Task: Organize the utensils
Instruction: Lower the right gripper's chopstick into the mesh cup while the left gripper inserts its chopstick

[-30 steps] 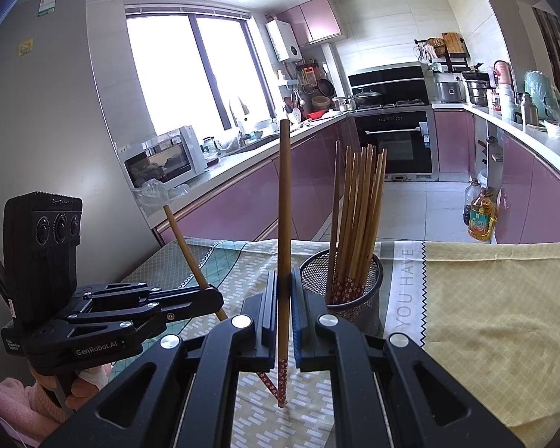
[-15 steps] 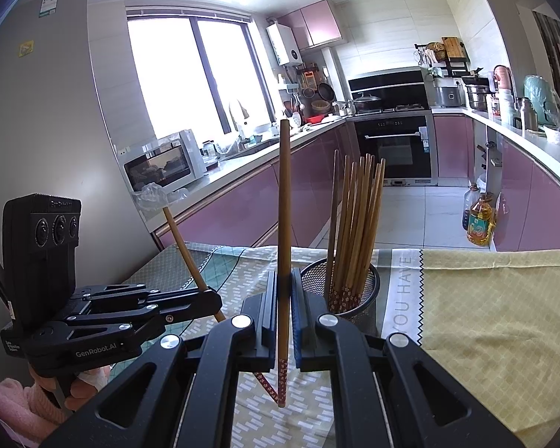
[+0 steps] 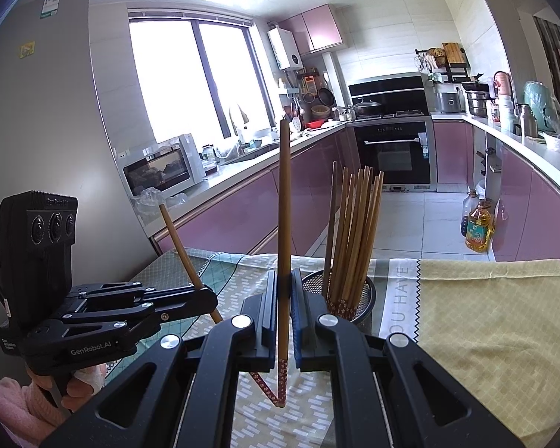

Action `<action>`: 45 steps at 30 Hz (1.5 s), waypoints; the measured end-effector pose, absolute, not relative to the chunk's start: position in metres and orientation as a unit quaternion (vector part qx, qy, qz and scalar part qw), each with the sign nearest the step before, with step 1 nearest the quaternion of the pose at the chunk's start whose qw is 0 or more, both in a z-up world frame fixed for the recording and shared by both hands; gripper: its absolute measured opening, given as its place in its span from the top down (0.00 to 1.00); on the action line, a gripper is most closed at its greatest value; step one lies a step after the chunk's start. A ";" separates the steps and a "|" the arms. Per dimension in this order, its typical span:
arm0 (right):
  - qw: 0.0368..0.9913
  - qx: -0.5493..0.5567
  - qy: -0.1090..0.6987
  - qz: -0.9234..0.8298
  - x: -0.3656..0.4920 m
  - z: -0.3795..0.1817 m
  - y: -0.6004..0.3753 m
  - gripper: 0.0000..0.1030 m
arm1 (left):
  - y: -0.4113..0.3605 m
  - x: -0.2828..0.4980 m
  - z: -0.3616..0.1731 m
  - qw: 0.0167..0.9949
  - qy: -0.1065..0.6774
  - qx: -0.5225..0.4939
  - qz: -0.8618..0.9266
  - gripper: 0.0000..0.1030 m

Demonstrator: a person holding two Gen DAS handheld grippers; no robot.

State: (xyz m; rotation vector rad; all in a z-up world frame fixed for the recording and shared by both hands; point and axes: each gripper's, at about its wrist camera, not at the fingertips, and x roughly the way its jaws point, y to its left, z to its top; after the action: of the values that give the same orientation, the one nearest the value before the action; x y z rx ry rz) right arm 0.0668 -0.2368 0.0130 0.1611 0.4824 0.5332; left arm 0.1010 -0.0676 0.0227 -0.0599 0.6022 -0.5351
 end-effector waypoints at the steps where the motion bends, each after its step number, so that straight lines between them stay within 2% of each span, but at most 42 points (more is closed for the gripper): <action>1: 0.933 0.079 0.235 0.261 0.067 0.013 -0.237 0.94 | -0.068 0.101 0.024 0.920 0.292 -0.029 -0.261 0.93; 45: 0.937 0.082 0.201 0.274 0.084 0.047 -0.243 0.94 | -0.075 0.102 0.060 0.936 0.235 -0.012 -0.261 0.93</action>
State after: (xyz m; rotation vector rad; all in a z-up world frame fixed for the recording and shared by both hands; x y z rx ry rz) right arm 0.0840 -0.2434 0.0475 0.1680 0.4101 0.5606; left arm 0.1019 -0.0746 0.0602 -0.0253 0.4793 -0.5325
